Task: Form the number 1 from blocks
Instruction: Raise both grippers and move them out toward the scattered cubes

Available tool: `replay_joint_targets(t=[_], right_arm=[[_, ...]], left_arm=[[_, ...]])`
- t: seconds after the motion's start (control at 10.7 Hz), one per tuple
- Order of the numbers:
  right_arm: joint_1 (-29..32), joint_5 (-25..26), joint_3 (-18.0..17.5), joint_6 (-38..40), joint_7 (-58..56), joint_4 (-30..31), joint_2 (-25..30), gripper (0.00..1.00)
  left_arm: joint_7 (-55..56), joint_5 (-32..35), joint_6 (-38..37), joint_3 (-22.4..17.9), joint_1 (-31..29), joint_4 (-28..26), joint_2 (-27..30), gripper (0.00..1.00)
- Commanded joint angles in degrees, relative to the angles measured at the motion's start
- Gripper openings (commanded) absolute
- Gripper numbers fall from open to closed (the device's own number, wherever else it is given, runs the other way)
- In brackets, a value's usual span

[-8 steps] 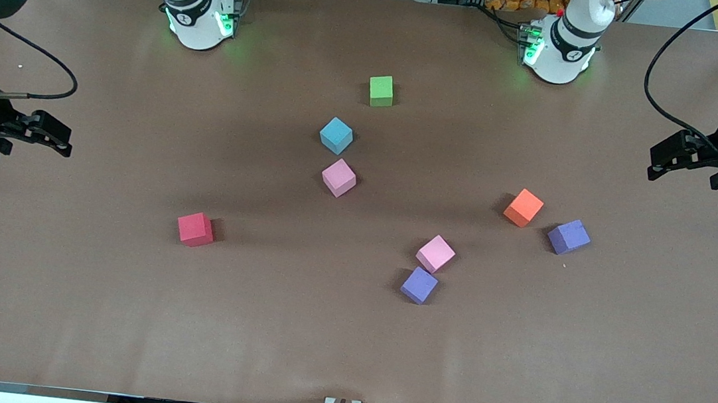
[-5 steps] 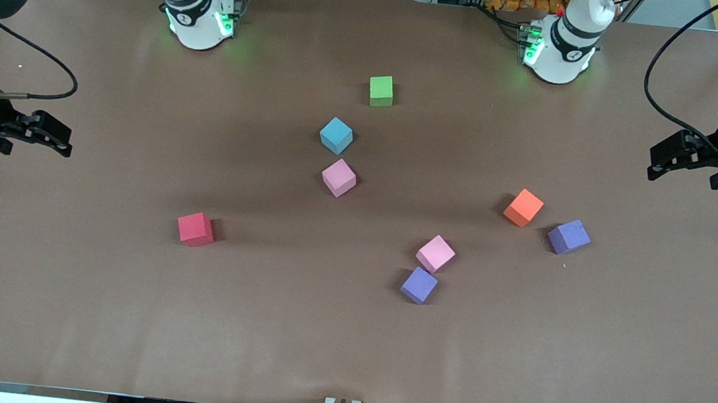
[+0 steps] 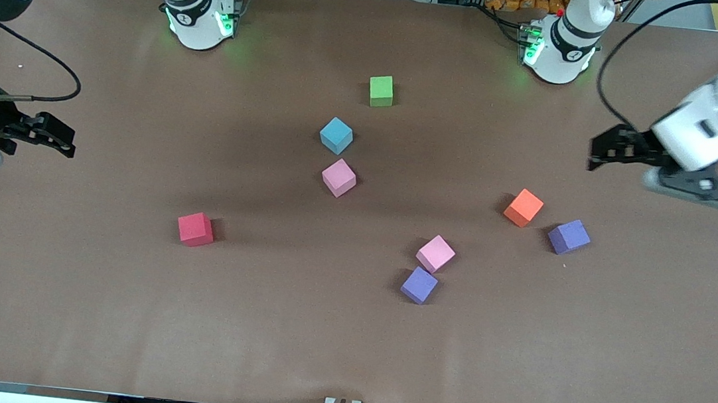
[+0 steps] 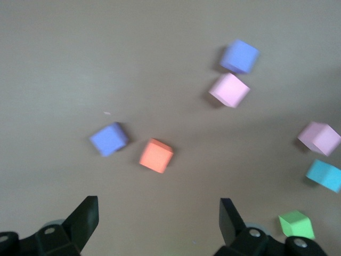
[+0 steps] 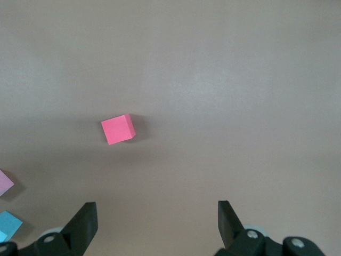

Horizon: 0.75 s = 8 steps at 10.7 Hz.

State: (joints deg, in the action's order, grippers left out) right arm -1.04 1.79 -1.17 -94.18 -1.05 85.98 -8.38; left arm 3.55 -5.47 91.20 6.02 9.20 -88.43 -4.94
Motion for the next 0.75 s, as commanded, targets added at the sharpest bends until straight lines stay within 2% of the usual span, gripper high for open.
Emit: replay_joint_targets(t=[0.0,0.19,0.37,0.65], right_arm=[[-0.01,0.06,-0.59,-1.35,0.96,2.16,-0.32,1.0],[-1.41,-0.64,-0.59,-5.37,0.87,5.14,-2.69,1.0],[-3.08,-1.44,-0.59,-7.24,0.17,6.12,-5.23,1.0],[-4.75,-1.7,-0.59,-9.86,0.17,5.51,-11.12,1.0]], left_arm=[[3.2,-1.03,2.12,6.26,1.68,-0.85,-3.31,1.0],[12.05,-1.03,7.12,6.55,7.99,-5.06,-3.41,1.0],[18.92,-1.2,8.72,6.64,13.36,-7.1,-4.28,1.0],[24.58,-5.51,12.32,6.9,17.07,-8.15,-5.69,1.0]])
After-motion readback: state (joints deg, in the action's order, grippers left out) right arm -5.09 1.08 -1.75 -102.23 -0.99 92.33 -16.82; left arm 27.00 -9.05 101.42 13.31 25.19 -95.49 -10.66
